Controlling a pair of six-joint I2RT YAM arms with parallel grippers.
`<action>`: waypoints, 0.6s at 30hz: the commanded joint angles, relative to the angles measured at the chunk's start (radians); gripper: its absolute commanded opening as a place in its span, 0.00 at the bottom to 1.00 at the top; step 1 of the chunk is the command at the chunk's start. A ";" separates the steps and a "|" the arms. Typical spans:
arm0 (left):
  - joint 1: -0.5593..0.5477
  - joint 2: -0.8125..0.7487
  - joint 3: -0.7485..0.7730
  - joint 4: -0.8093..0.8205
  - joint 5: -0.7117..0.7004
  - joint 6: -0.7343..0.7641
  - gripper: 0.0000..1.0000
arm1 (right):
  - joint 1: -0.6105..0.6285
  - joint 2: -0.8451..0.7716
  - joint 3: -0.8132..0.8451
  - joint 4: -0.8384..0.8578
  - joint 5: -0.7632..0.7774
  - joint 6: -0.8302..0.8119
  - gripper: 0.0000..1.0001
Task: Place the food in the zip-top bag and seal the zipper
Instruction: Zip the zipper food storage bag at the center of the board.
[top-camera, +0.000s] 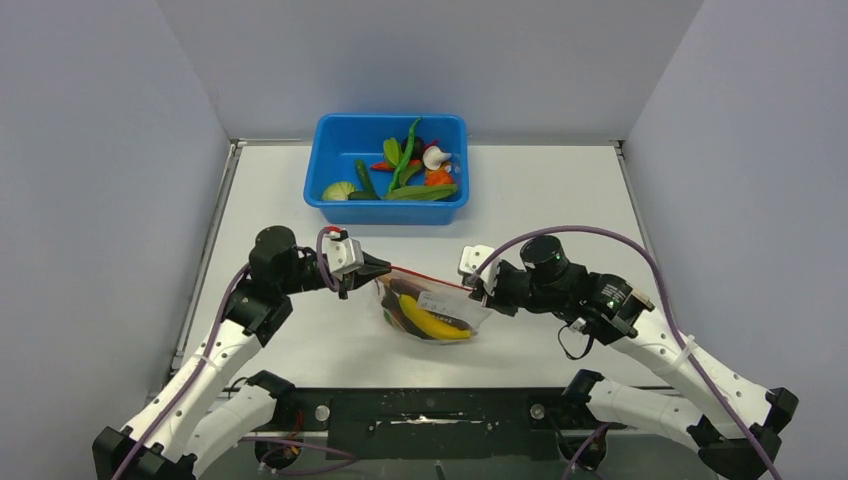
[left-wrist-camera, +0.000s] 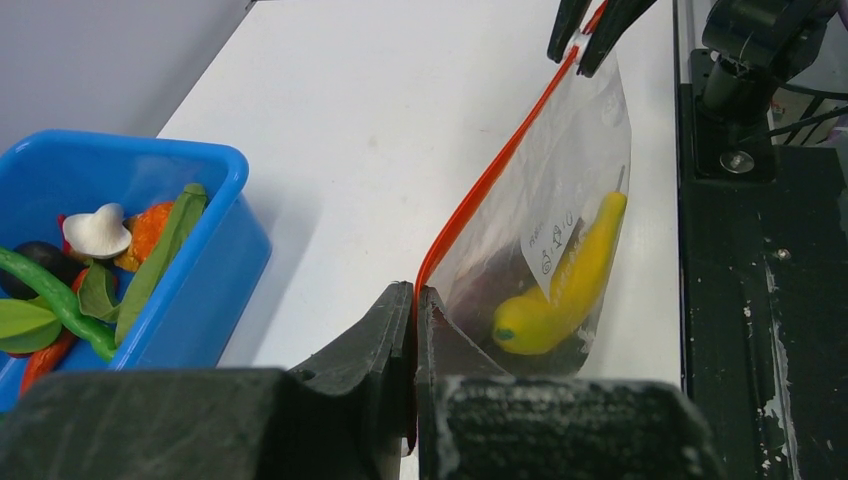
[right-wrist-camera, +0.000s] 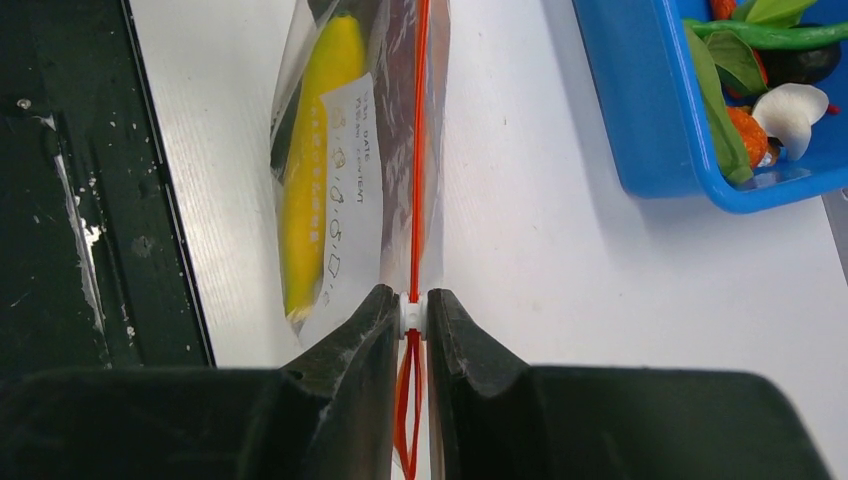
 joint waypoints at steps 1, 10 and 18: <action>0.024 -0.031 0.052 0.023 -0.060 0.014 0.00 | -0.014 -0.035 0.046 -0.104 0.075 -0.004 0.00; 0.024 -0.060 0.066 -0.026 -0.108 0.039 0.00 | -0.015 -0.053 0.061 -0.164 0.115 0.001 0.00; 0.024 -0.066 0.085 -0.064 -0.130 0.064 0.00 | -0.015 -0.072 0.099 -0.239 0.167 0.005 0.00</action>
